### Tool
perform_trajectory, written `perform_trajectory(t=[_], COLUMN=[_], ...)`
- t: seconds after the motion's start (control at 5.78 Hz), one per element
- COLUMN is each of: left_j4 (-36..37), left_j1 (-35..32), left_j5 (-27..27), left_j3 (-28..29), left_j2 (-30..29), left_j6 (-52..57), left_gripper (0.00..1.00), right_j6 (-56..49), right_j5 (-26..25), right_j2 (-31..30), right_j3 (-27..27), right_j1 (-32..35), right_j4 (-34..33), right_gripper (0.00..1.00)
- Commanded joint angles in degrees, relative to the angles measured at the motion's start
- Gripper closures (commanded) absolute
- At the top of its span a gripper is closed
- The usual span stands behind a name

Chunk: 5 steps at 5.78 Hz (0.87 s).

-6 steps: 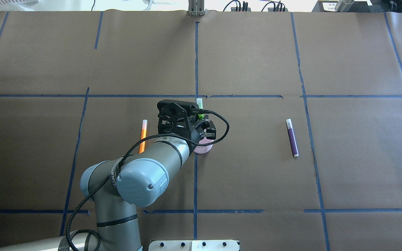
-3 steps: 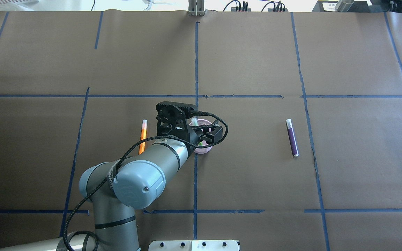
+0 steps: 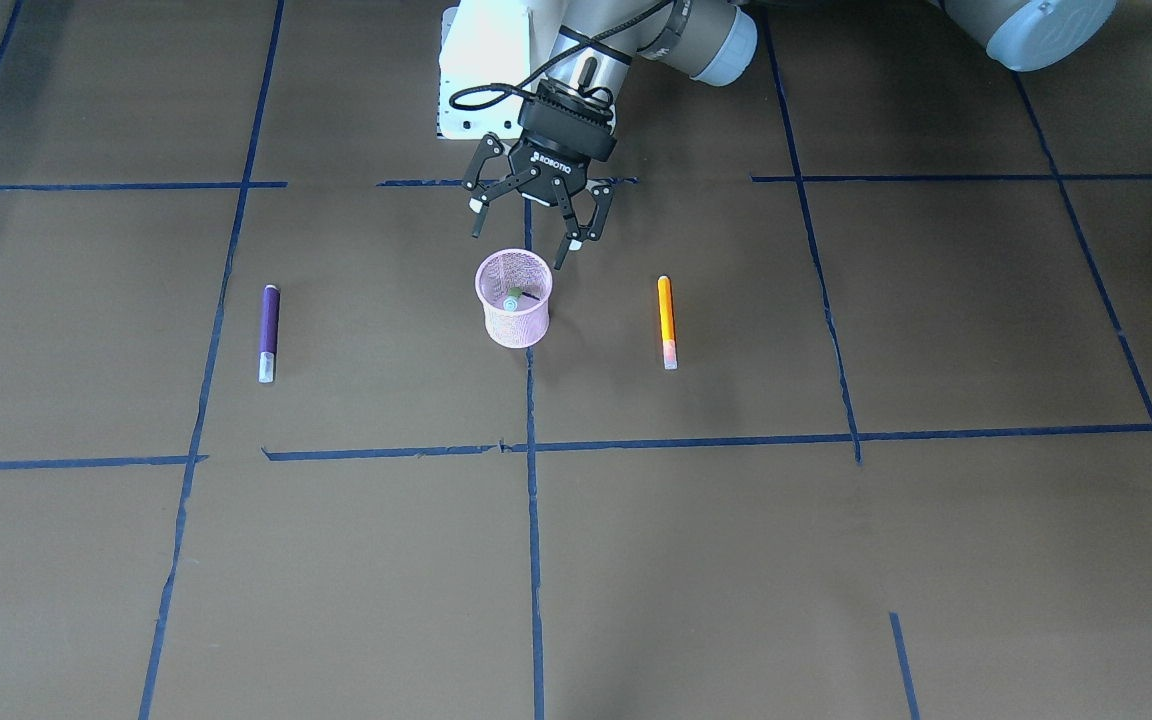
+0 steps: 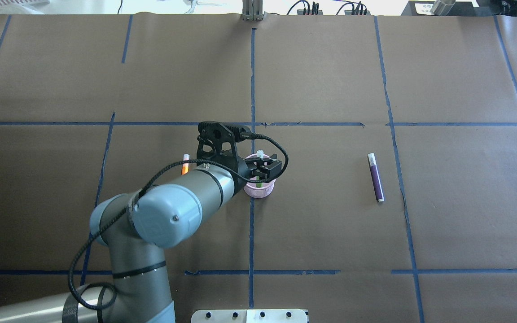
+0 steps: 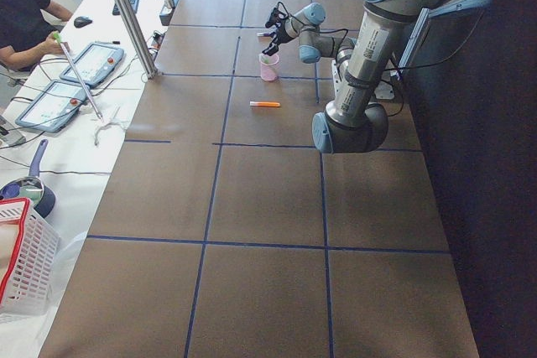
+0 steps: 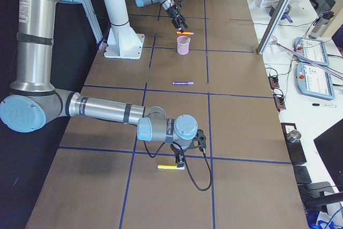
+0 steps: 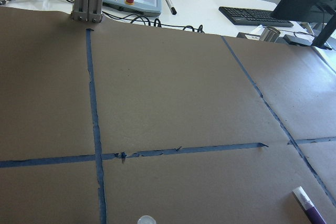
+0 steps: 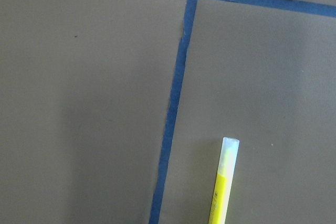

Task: Collect pens into pen holder

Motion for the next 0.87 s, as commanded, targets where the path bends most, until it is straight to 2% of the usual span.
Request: perform_trajectory(t=[0.0,0.17,0.35,0.69], left_j4=[16.78,25.41,31.16,32.09], left_j1=[-5.87,-8.16,-9.23,-10.21], left_j5=[-11.45,-15.69,-18.86,-21.09], left_j3=[-5.43,-11.56,-13.71,-14.08], left_j2=[1.05,3.49,3.95,5.27], left_j6=[3.56,7.84,7.97,8.06], left_gripper=[0.01,0.01,0.02,0.02], right_j6=[7.6,8.43,8.61,10.44], right_j5=[-0.35,-2.44,-2.46,-2.55], right_j2=[1.28,1.28,1.28,1.11], right_j3=[-5.64,-8.97,-10.13,-10.76], right_j1=[-3.15,-3.77,-4.21,-5.09], right_j4=[7.49,10.67,11.14,11.14], right_gripper=[0.0,0.0,0.01,0.04])
